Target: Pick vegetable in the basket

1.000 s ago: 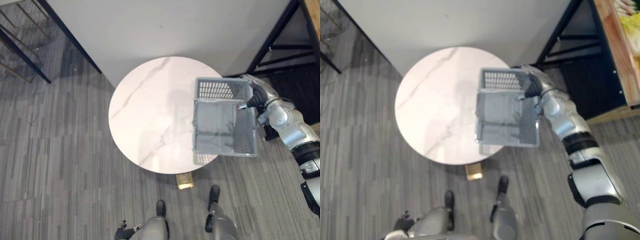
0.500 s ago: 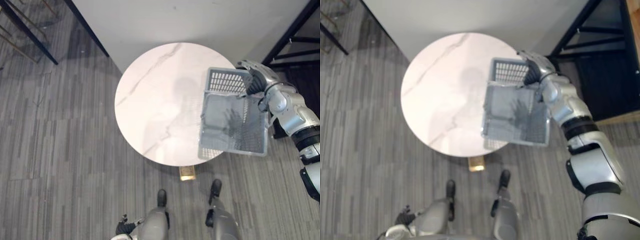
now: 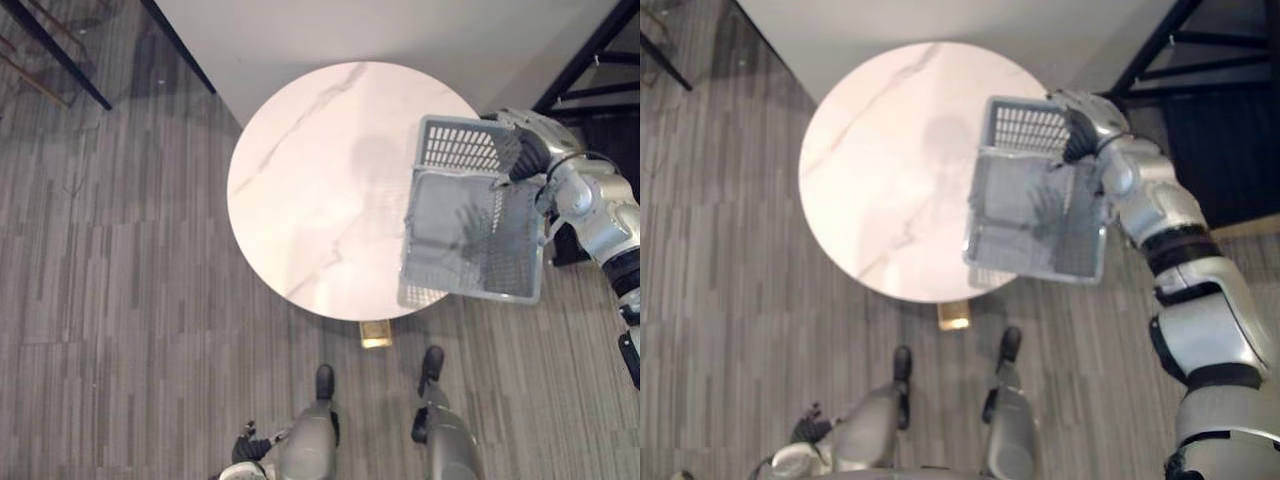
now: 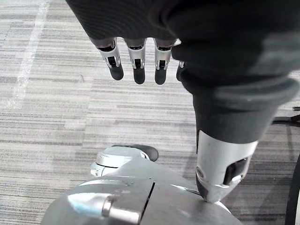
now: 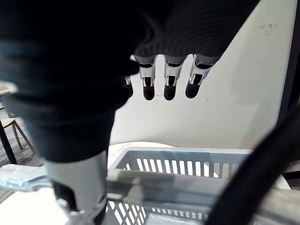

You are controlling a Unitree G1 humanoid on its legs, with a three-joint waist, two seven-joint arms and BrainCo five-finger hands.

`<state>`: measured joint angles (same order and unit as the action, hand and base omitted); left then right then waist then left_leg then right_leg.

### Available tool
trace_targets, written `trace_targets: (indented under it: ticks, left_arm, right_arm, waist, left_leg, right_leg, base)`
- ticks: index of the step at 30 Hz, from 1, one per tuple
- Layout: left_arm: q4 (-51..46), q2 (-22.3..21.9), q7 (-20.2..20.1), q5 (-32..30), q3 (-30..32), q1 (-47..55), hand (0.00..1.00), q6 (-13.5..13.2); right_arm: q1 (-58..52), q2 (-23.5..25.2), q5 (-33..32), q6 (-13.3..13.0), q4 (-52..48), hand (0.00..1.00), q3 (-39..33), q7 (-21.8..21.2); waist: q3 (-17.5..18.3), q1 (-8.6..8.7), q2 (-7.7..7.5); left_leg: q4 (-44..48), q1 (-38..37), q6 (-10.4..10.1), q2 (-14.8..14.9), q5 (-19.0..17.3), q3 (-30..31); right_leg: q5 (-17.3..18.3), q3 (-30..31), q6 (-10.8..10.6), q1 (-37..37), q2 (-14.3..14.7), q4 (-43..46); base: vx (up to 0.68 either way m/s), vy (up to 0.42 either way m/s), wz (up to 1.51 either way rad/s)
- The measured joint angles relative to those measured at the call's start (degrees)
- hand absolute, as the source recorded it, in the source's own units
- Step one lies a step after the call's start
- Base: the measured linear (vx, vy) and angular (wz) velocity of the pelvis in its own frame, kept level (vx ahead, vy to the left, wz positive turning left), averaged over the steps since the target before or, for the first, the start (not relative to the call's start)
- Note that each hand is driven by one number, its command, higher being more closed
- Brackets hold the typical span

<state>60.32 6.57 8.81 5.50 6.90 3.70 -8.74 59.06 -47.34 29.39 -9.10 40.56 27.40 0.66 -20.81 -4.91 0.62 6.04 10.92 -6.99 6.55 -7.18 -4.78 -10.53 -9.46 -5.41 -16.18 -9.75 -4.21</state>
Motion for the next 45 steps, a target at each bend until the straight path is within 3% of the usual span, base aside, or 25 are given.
trace_targets:
  ticks: [15, 23, 24, 30, 35, 45]
  left_arm:
    - [-0.03, 0.11, 0.04, -0.09, -0.35, -0.17, 0.0, -0.03]
    - [-0.03, 0.11, 0.19, -0.02, -1.0, -0.2, 0.0, -0.14]
    - [-0.02, 0.09, 0.19, -0.02, -1.08, -0.2, 0.0, -0.14]
    - [0.09, -0.31, 0.2, 0.07, -2.14, -0.38, 0.0, -0.21]
    - [0.11, -0.48, 0.97, 0.38, -2.58, -0.41, 0.0, -0.66]
    - [0.09, -0.25, 1.2, -0.02, -3.26, -0.44, 0.0, -0.61]
  right_arm:
    - [-4.09, -3.49, 0.02, -1.74, -4.1, 0.0, 1.24, -0.42]
    - [-4.12, -3.39, 0.08, -1.47, 0.91, 0.0, 1.67, -0.23]
    - [-4.11, -3.39, 0.07, -1.34, 1.36, 1.0, 1.62, -0.1]
    - [-2.33, -2.47, 0.08, -0.89, 8.54, 1.0, -2.47, 1.73]
    - [-2.26, -0.57, 0.08, -0.82, 11.74, 1.0, -6.96, 3.21]
    - [-2.32, 0.86, 2.32, 0.97, 11.81, 1.0, -7.79, 3.75]
  waist:
    - [-0.01, 0.09, 0.03]
    - [-0.36, -0.25, 0.71]
    - [-0.48, -0.27, 0.93]
    - [-0.94, -0.3, 2.3]
    - [-0.94, -0.23, 2.29]
    - [-0.95, -0.15, 2.17]
  left_leg:
    - [0.14, 1.13, -0.03, 0.03, 0.05, -1.01]
    - [0.26, 2.0, -0.06, 0.03, 0.15, -0.76]
    - [0.25, 2.05, -0.05, 0.03, 0.15, -0.72]
    - [-0.13, 3.06, -0.23, 0.0, 0.78, 0.63]
    - [-1.16, 3.01, -0.09, -0.88, 1.75, 1.37]
    - [-1.85, 2.65, 0.07, -1.46, 2.51, 1.85]
  right_leg:
    - [-1.24, 2.34, -0.01, -1.4, 0.36, -1.18]
    - [-1.33, 2.29, 0.0, -2.04, 0.34, -1.17]
    - [-1.33, 2.27, 0.0, -2.07, 0.34, -1.17]
    - [-1.35, 1.59, -0.02, -2.7, 0.31, -1.18]
    - [-1.5, 0.72, -0.22, -2.62, -0.61, -1.17]
    - [-1.77, 0.67, -0.23, -2.52, -1.12, -0.9]
  base:
    - [-0.01, -0.002, -0.03]
    - [0.0, 0.0, 0.0]
    - [0.0, 0.0, 0.0]
    - [0.0, -0.012, 0.08]
    - [-0.02, 0.007, 0.11]
    - [-0.01, 0.008, 0.03]
